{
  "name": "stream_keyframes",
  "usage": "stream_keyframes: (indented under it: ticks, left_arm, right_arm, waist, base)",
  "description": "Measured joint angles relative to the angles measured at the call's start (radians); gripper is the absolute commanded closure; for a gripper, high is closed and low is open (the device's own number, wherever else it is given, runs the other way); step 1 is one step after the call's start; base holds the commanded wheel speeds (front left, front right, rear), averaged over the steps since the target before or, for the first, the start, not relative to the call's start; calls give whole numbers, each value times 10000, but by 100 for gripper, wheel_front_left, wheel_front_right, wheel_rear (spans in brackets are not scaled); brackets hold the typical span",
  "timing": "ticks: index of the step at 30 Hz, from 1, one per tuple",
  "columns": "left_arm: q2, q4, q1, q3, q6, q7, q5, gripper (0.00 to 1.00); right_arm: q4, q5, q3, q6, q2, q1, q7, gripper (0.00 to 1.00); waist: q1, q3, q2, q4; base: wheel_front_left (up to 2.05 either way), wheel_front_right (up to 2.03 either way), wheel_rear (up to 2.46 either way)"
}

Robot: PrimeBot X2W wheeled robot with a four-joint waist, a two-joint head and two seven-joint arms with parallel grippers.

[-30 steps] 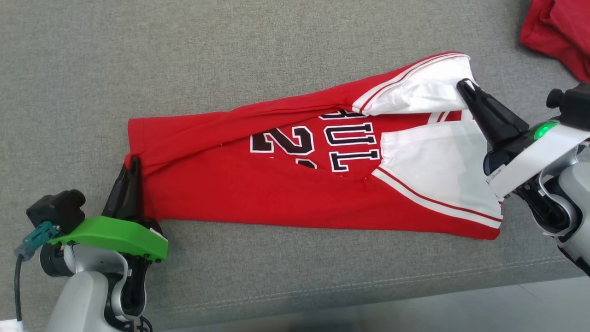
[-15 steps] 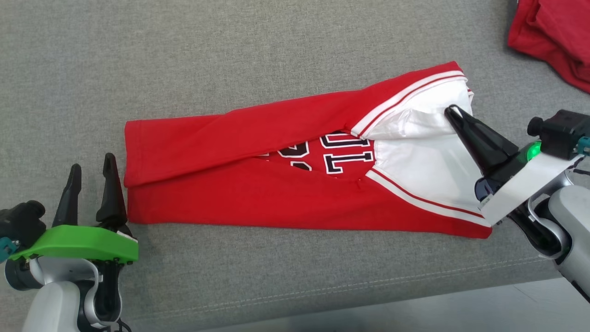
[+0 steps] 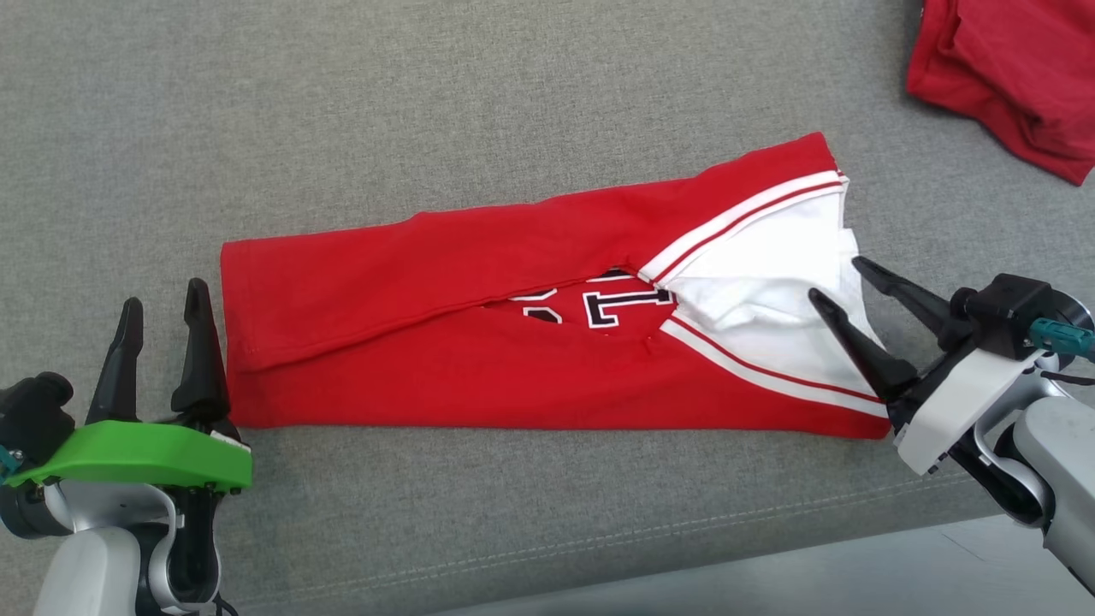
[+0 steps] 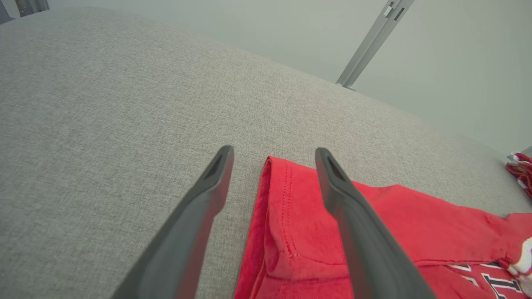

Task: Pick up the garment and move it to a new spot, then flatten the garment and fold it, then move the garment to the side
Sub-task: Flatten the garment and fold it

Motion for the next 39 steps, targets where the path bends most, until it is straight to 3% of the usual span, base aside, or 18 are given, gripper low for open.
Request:
stream_keyframes:
  ticks: [8,12,18,24,31,39]
  left_arm:
    - [-6,-167,175,40,42,107,86,0]
    - [-50,-236,209,-8,90,105,234,0]
    - [-213,-297,214,-150,92,65,336,0]
    - [-395,-247,224,-462,92,61,470,0]
    - [-495,-274,237,-794,92,92,550,0]
    - [-581,-272,267,-955,94,119,596,0]
  right_arm:
    - [357,15,-370,-90,182,523,0,0]
    - [867,562,-596,-165,198,1080,0,0]
    - [976,1843,-2031,-368,510,1343,0,0]
    - [1350,2539,-1967,-318,650,1425,42,0]
    - [1666,4021,-2010,-138,1137,1394,1057,0]
    - [2165,4824,-2071,-75,932,1082,2360,0]
  waist:
    - [0,-101,0,-74]
    - [0,-235,0,-125]
    - [0,-582,0,-168]
    - [0,-983,0,-139]
    - [0,-1255,0,162]
    - [0,-1421,0,762]
  base:
    - [0,0,0]
    - [0,0,0]
    - [0,0,0]
    - [0,0,0]
    - [0,0,0]
    - [0,0,0]
